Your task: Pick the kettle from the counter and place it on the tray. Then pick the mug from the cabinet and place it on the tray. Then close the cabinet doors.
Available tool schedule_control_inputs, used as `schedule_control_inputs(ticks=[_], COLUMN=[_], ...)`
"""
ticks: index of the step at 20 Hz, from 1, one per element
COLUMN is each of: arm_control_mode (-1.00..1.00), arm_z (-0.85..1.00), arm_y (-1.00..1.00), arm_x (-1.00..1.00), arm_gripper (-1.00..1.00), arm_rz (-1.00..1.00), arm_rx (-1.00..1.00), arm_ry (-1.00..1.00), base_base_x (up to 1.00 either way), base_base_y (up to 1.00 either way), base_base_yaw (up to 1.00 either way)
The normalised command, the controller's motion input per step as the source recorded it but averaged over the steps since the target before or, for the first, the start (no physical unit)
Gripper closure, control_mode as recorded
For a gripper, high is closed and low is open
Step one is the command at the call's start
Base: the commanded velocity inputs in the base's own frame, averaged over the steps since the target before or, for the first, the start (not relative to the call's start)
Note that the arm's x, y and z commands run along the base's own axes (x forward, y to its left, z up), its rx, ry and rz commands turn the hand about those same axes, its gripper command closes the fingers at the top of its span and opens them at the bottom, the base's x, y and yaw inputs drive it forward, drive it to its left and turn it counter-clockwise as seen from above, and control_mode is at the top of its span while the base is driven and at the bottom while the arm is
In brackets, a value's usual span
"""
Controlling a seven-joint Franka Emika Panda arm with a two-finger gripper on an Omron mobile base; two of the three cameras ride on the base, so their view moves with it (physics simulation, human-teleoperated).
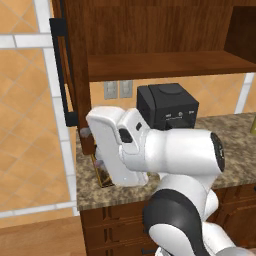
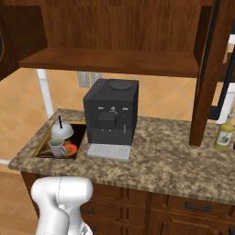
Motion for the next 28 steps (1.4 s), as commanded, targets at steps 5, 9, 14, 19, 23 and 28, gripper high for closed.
schedule_control_inputs(ticks=[5,9,14,19,23,28], arm_control_mode=[-1.00,-1.00,-1.00,-1.00,-1.00,-1.00], arm_z=[0.33,0.06,0.01,0.28,0.33,0.22], arm_y=[0.69,0.45,0.10,-0.20,-0.18,-0.03], arm_x=[0.31,0.46,0.38,-0.14,-0.06,0.00], arm_gripper=[-1.00,-1.00,-1.00,-1.00,-1.00,-1.00], arm_rz=[0.00,-0.01,-0.10,-0.16,-0.24,-0.22], arm_rx=[0.00,0.00,0.00,0.03,0.02,0.15], arm_ry=[-0.05,-0.02,-0.03,-0.04,0.00,0.01], base_base_x=[0.00,0.00,0.00,0.00,0.00,0.00], base_base_y=[0.00,0.00,0.00,0.00,0.00,0.00], base_base_yaw=[0.00,0.00,0.00,0.00,0.00,0.00])
